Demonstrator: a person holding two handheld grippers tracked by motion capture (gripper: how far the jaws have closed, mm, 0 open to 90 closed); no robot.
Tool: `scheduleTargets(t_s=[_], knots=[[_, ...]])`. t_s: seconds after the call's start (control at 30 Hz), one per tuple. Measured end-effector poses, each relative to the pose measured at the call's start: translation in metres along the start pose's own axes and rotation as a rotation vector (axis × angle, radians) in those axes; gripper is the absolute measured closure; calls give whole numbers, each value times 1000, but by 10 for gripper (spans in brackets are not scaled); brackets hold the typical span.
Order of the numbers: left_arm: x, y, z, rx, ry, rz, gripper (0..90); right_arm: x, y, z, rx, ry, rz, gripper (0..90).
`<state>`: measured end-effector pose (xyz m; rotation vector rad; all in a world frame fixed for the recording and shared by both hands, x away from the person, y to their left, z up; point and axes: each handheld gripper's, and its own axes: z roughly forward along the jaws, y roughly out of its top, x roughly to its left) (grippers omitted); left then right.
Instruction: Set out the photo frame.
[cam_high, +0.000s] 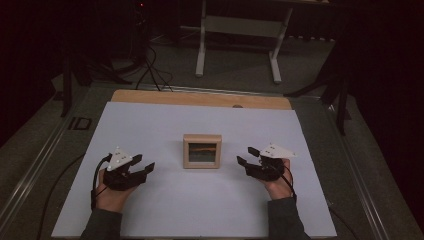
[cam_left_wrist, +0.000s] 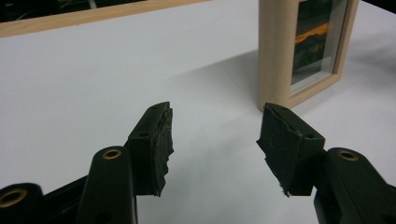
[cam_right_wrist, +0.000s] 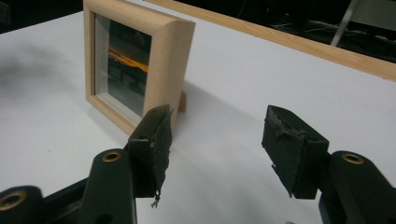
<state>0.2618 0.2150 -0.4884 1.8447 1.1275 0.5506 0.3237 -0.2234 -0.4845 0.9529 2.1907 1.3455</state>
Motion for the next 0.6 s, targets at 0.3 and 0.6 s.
scheduleTargets(t_s=[0.3,0.6], knots=[[11,-8,-16,-18,10,-12,437,-3,-6,-18,-37,-26,-16,416],[21,-15,-29,-35,31,-36,436,-7,-19,-46,-68,-52,-6,416]])
